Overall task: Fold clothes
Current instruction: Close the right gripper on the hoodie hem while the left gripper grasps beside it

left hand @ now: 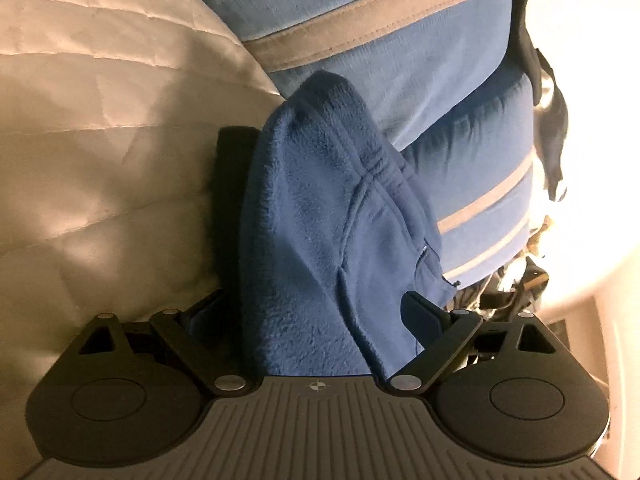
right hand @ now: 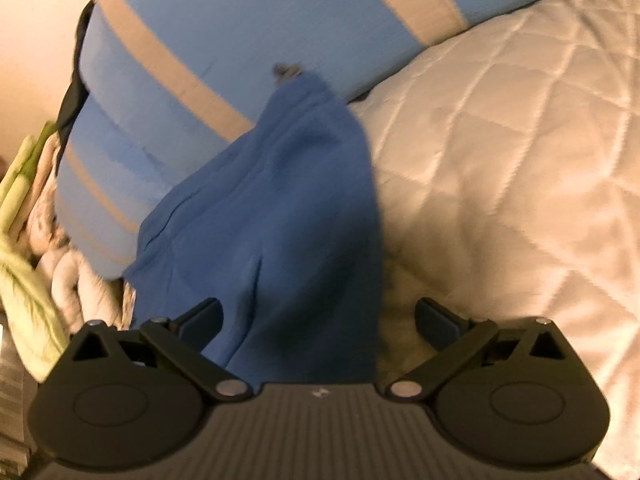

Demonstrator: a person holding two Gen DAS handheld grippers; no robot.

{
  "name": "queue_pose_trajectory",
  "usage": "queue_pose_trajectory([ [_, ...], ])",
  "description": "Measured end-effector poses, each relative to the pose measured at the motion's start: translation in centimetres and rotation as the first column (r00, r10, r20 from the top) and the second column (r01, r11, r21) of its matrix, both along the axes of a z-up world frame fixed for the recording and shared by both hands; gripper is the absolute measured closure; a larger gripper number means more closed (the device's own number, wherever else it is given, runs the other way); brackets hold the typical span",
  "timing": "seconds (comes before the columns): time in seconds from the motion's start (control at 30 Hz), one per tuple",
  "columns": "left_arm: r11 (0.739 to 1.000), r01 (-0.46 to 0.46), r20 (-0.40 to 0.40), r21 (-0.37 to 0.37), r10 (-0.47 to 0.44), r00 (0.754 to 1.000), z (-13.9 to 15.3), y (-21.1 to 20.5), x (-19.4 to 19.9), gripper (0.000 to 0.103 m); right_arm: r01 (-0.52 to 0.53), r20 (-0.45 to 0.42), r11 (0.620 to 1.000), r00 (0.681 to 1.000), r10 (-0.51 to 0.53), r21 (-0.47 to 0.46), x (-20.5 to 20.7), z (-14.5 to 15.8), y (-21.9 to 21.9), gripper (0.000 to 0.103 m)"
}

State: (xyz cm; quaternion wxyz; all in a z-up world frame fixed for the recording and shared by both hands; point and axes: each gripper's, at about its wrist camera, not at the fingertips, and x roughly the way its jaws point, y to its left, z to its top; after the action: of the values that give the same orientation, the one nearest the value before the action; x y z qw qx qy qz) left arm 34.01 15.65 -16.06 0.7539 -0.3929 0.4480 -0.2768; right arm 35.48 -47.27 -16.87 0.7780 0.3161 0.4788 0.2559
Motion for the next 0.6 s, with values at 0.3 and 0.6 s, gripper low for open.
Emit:
queue_pose_trajectory([
  [0.3, 0.999, -0.003, 0.03, -0.034, 0.004, 1.0, -0.4, 0.7, -0.4, 0.023, -0.075, -0.001, 0.995, 0.997, 0.075, 0.06, 0.8, -1.0, 1.9, 0.019],
  [0.6, 0.998, -0.056, -0.008, -0.015, 0.056, 0.998, -0.9, 0.4, -0.7, 0.076, -0.024, -0.02, 0.996, 0.999, 0.026, 0.081, 0.9, -1.6, 2.5, 0.057],
])
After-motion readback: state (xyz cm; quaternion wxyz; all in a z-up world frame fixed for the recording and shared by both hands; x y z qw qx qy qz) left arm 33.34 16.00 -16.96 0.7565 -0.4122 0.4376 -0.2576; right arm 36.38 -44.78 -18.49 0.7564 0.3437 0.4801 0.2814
